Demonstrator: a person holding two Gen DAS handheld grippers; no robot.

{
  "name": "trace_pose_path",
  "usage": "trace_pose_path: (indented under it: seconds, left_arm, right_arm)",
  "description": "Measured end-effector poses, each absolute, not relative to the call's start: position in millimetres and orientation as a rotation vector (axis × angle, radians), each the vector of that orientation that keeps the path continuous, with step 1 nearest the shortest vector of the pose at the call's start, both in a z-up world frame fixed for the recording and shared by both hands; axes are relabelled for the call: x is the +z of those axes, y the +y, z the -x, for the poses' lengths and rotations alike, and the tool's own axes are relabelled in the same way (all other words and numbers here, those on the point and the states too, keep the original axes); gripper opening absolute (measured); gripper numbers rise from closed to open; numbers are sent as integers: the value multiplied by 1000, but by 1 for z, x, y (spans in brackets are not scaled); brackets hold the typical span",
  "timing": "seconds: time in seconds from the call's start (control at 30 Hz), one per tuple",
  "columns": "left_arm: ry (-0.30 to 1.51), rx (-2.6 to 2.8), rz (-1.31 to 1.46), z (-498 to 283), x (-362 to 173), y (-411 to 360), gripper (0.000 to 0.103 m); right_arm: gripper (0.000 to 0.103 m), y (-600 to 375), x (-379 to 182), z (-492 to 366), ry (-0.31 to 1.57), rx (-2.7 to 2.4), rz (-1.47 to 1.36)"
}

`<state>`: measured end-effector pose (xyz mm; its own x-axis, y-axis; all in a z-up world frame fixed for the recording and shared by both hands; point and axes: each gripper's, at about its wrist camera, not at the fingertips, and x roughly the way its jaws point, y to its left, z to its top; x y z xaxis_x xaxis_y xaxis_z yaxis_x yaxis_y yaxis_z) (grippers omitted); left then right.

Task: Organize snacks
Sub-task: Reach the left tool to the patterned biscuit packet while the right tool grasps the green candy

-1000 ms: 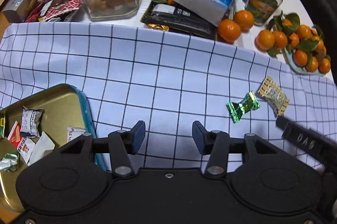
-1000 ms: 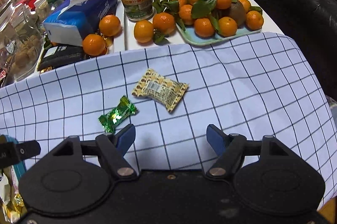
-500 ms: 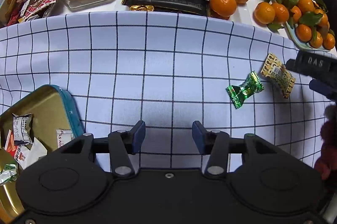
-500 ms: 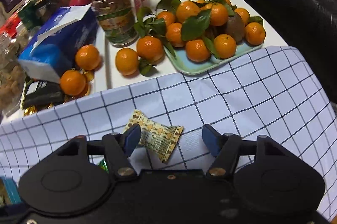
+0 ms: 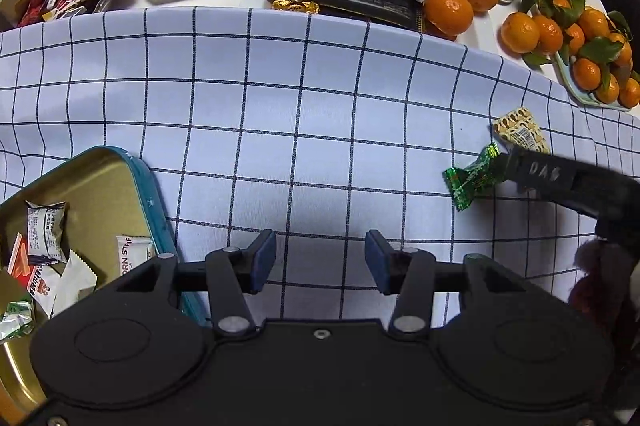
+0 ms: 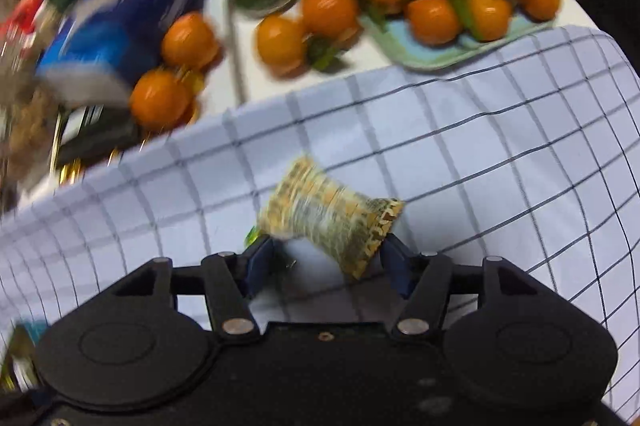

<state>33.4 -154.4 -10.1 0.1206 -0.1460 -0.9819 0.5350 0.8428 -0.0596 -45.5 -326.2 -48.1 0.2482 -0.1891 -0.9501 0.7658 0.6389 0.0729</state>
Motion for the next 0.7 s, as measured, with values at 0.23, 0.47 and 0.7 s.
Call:
trace_pose_path:
  seconds: [0.23,0.47,0.7]
  left_arm:
    - [1382,-489,-315,-40,-8,-147,55]
    - [1389,-473,-298,-43,-9,-138,55]
    - [1398,-466,-290,-47,-10,-132,55]
  right_arm:
    - [43,-302,-44,40,1230,-618,-584]
    - [41,-292,-37,44,1214,-520,-685]
    - [47,-310,-34,40,1095,-636,-775]
